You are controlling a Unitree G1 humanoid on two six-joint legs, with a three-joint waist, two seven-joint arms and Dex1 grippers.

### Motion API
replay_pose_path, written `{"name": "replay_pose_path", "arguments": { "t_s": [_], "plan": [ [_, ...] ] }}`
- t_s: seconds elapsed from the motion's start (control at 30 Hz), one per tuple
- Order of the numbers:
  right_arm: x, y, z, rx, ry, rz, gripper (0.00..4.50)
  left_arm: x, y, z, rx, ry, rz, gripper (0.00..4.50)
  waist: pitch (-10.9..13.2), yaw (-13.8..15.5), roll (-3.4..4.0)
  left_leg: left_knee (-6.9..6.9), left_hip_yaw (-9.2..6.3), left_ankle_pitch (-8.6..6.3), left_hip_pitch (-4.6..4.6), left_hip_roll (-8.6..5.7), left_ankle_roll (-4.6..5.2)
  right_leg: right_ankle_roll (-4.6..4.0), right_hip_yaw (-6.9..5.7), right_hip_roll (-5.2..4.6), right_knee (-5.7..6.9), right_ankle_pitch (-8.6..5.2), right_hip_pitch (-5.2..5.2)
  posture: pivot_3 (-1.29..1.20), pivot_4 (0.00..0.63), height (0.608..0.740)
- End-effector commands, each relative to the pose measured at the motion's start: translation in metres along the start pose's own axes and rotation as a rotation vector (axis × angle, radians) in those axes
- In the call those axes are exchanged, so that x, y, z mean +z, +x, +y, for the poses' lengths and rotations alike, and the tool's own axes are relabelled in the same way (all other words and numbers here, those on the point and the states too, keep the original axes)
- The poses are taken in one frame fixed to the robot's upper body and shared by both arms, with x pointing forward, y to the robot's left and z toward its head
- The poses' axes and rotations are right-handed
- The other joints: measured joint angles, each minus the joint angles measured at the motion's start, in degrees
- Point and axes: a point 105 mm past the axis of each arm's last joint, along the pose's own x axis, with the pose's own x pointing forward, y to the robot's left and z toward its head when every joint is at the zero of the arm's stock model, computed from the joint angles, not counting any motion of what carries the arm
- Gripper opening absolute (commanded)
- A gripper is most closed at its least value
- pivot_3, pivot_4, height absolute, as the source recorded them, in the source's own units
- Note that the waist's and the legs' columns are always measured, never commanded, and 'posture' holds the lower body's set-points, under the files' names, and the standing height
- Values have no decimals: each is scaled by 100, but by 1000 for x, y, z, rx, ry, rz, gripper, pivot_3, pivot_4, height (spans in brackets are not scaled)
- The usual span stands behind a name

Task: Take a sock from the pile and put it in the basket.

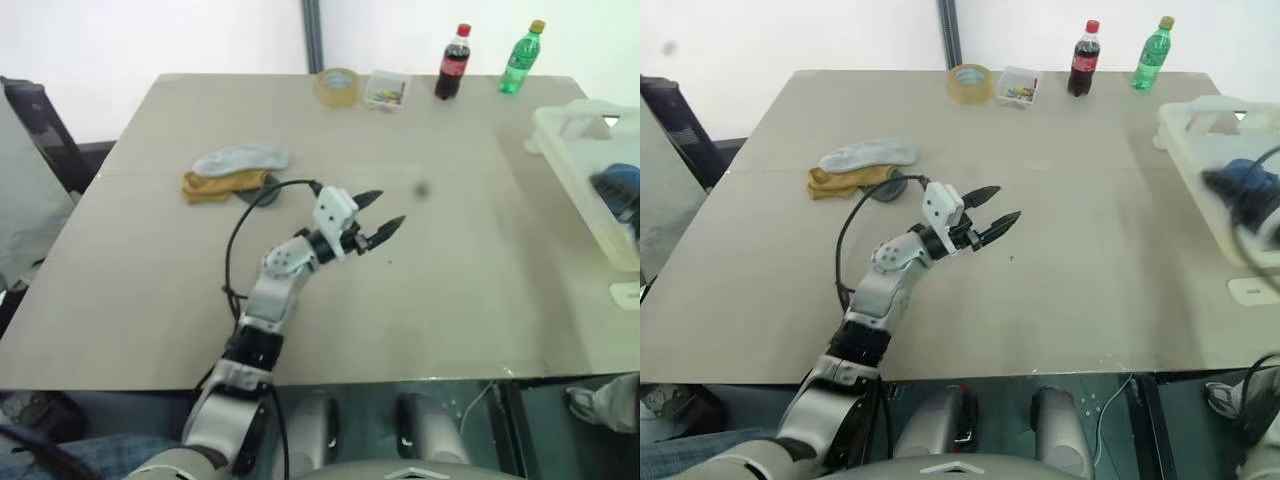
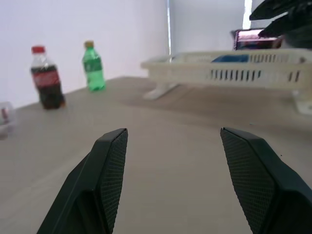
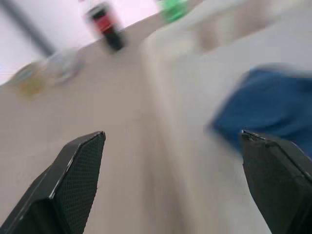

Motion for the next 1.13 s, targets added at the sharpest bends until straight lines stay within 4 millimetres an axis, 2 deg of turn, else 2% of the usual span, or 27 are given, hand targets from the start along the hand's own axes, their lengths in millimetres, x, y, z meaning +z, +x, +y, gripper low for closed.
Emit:
{"name": "replay_pose_path", "arguments": {
  "t_s": [0.03,0.13,0.2,0.27,0.33,0.43,0.57,0.73,0.97,1.13],
  "plan": [
    [-21,-10,29,178,-125,-58,4482,5,-27,9,102,40,57,3269,-1,32,7,2,1,0,-4,-6,0,4,1,-5,-1,2,-2,0,150,740],
    [-61,-18,32,305,-173,-21,4482,1,-65,27,278,64,147,3269,-2,41,6,22,5,-5,-5,-10,9,8,6,-7,-2,4,3,0,150,740],
    [-77,-24,27,356,-245,-16,4482,1,-85,34,362,58,191,3269,-2,33,6,26,2,-9,2,-10,13,10,5,-7,-9,5,14,0,150,740],
    [-81,-29,20,389,-281,-38,4482,3,-97,31,378,100,221,3269,0,25,8,35,6,-9,7,-9,14,10,6,-8,-7,4,17,0,150,740],
    [-92,-37,11,466,-345,16,4482,5,-118,20,402,72,233,3269,1,6,9,46,10,-9,20,-9,13,16,9,-7,-7,8,30,0,150,740],
    [-92,-46,4,555,-391,11,4482,2,-140,2,417,28,260,3269,3,-35,4,39,20,-20,95,-6,22,-5,19,-17,-18,-8,100,0,150,740],
    [-93,-52,-5,596,-400,65,4482,0,-157,-11,439,-34,277,3269,0,-27,9,40,19,-19,94,6,19,-7,16,-14,-12,-7,94,0,150,740],
    [-97,-59,-16,611,-410,134,4482,6,-175,-23,446,-69,267,3269,1,-14,7,38,24,-20,89,7,18,-11,19,-20,-14,-8,85,0,150,740],
    [-99,-62,-19,617,-426,159,4482,9,-186,-30,446,-104,272,3269,0,25,9,36,26,-21,88,6,18,-11,19,-24,-17,-9,83,0,150,740],
    [-101,-61,-16,625,-432,166,4482,8,-187,-33,417,-108,275,3269,1,50,8,35,27,-21,86,6,18,-11,18,-23,-17,-10,76,0,150,740]
  ]
}}
